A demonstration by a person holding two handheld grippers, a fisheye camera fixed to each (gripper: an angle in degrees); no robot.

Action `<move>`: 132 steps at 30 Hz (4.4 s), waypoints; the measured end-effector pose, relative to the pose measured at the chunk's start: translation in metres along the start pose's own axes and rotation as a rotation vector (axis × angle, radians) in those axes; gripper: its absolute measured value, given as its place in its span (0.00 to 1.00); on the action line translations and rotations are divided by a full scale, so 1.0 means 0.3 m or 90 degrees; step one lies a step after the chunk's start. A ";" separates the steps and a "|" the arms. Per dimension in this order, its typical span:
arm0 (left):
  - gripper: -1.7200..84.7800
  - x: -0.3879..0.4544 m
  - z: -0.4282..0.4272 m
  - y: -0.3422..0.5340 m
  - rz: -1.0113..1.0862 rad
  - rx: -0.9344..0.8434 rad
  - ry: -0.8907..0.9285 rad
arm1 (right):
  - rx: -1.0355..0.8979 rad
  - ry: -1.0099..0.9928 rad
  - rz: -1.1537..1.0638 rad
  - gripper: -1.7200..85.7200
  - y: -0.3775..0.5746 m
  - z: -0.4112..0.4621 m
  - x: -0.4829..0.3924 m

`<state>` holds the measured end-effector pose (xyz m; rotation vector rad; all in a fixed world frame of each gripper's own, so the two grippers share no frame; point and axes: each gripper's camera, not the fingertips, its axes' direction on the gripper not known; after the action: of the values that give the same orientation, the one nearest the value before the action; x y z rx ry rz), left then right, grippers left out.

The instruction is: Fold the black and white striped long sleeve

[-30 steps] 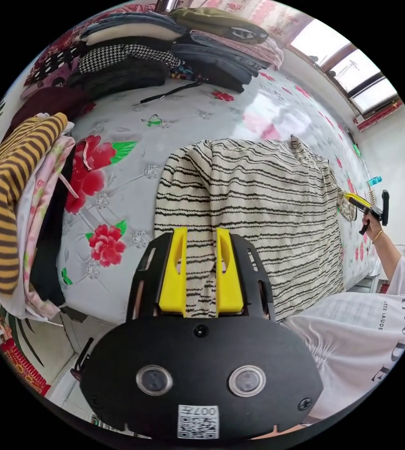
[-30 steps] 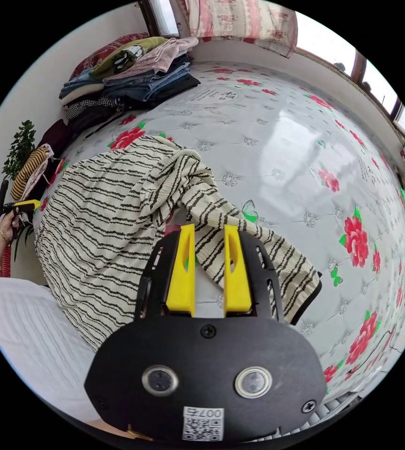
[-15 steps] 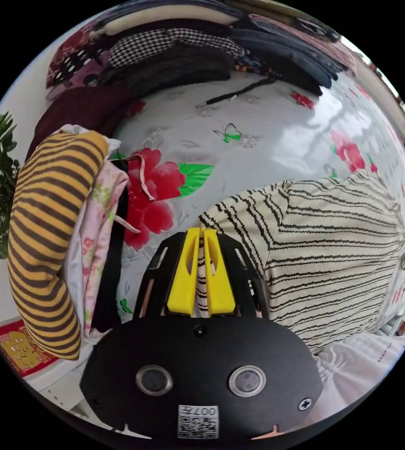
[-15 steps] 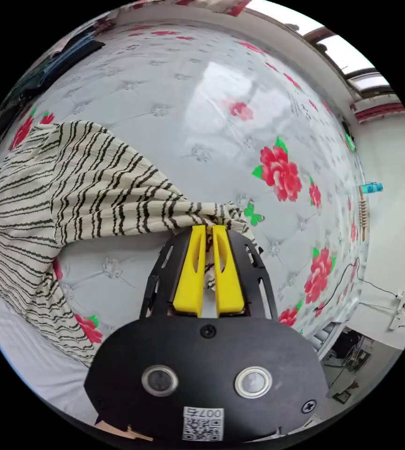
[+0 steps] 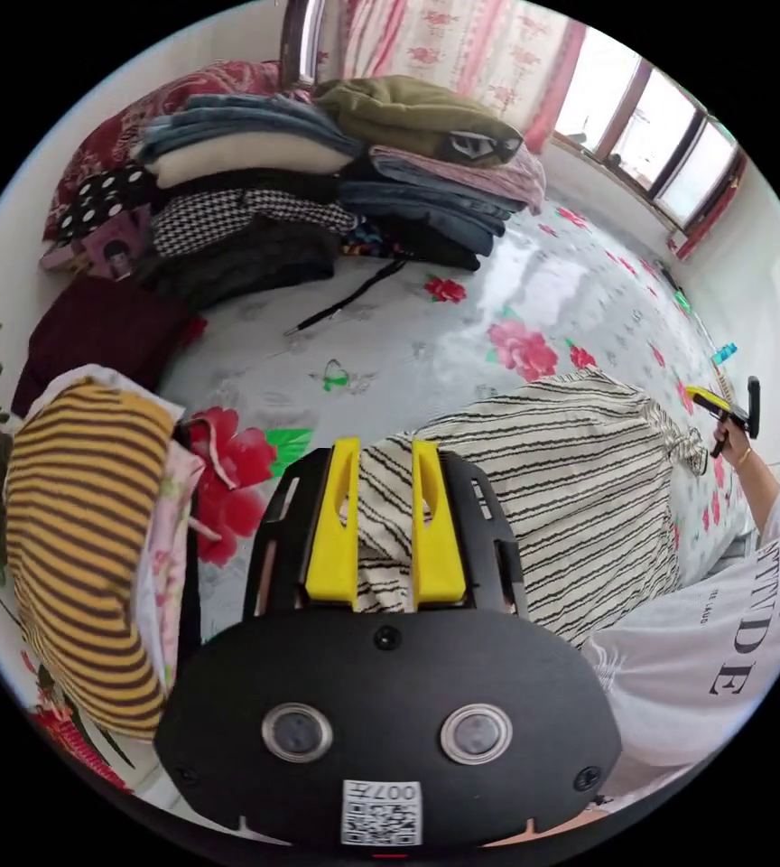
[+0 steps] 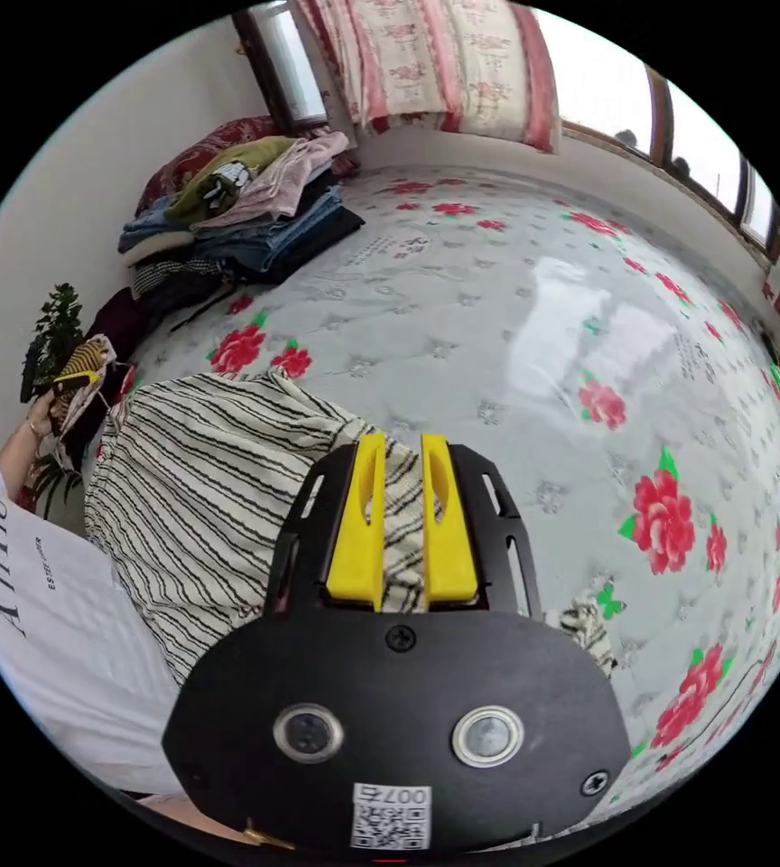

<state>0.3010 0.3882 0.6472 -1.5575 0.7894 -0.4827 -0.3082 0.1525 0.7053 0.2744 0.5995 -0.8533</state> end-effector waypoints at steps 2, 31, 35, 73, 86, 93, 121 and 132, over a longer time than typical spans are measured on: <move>0.14 0.057 0.175 -0.105 0.043 -0.056 0.051 | 0.000 -0.053 -0.046 0.06 -0.123 0.141 -0.127; 0.11 0.476 0.059 0.817 0.139 -0.036 0.086 | -0.157 -0.120 -0.235 0.02 0.522 0.213 -0.689; 0.16 0.510 0.181 0.647 0.239 -0.062 0.093 | -0.145 -0.107 -0.267 0.02 0.457 0.208 -0.699; 0.09 0.002 0.209 -0.102 -0.039 -0.026 0.110 | -0.062 -0.128 -0.151 0.04 -0.355 0.316 0.023; 0.06 0.094 0.090 -0.069 -0.102 -0.107 0.055 | -0.081 -0.085 -0.117 0.02 -0.310 0.173 -0.016; 0.07 0.163 -0.311 0.232 -0.113 0.004 0.039 | 0.007 -0.098 -0.122 0.02 -0.086 -0.294 -0.112; 0.10 0.487 -0.869 1.306 -0.249 -0.112 0.108 | -0.243 -0.016 -0.214 0.09 0.565 -0.774 -0.512; 0.11 0.526 -1.068 1.385 -0.271 -0.108 0.133 | -0.197 -0.017 -0.235 0.03 0.384 -0.954 -0.519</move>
<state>0.0961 0.0513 0.2668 -1.8630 0.6663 -0.9208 -0.4081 0.4532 0.5674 -0.1333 0.7600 -1.0993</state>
